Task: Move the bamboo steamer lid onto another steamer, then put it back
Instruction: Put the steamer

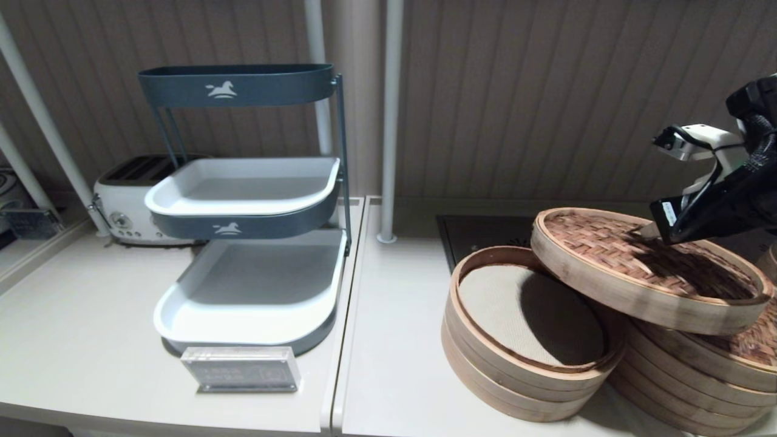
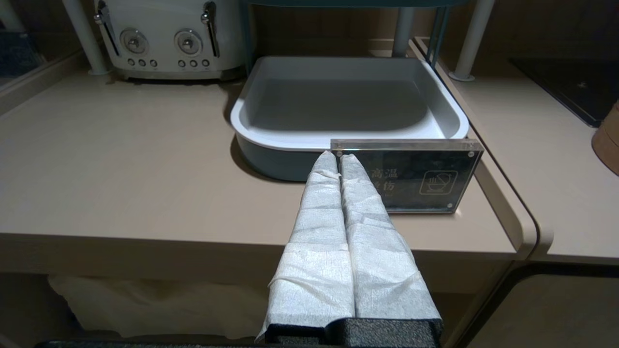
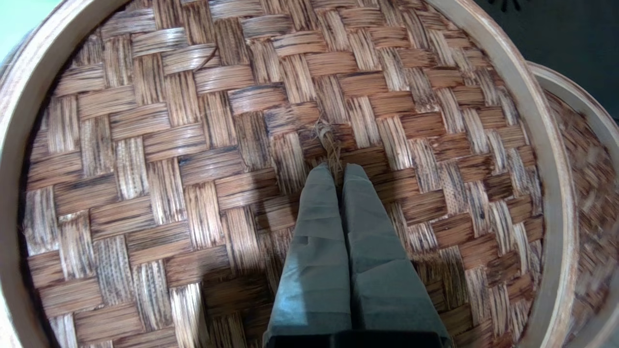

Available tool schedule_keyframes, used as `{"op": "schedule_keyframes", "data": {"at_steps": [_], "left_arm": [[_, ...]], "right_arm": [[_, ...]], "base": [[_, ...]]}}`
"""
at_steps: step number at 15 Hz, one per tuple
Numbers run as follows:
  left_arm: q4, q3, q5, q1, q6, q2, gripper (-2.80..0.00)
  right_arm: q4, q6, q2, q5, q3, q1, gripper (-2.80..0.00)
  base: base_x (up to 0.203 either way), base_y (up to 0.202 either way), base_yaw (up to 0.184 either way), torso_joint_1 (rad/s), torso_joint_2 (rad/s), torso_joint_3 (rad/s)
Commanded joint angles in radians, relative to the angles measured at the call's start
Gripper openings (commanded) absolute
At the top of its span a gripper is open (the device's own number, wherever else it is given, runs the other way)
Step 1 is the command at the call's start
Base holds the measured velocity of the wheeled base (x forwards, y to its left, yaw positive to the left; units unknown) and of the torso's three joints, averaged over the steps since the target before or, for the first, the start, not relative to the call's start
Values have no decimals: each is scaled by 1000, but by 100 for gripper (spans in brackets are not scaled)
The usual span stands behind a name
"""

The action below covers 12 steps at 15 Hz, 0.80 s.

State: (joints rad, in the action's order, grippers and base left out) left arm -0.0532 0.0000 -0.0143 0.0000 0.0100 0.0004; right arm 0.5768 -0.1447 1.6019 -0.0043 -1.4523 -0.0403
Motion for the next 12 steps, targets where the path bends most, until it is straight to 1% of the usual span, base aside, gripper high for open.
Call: {"op": "schedule_keyframes", "data": {"at_steps": [1, 3, 5, 7, 12], "left_arm": [[-1, 28, 0, 0, -1, -2, -280], [0, 28, 0, 0, 1, -3, -280], [0, 28, 0, 0, 0, -2, -280], [0, 28, 0, 0, 0, -3, -280], [0, 28, 0, 0, 0, -2, -280]], "right_arm": [[2, -1, -8, 0, 7, -31, -280], [2, -1, -6, 9, 17, -64, -280], [1, -4, -2, 47, 17, -122, -280], [-5, -4, 1, 68, 15, -161, -280], [-20, -5, 14, 106, 13, -241, -280]], "base": [[0, 0, 0, 0, 0, 0], [0, 0, 0, 0, 0, 0], [0, 0, 0, 0, 0, 0], [0, 0, 0, 0, 0, 0], [0, 0, 0, 0, 0, 0]]}}
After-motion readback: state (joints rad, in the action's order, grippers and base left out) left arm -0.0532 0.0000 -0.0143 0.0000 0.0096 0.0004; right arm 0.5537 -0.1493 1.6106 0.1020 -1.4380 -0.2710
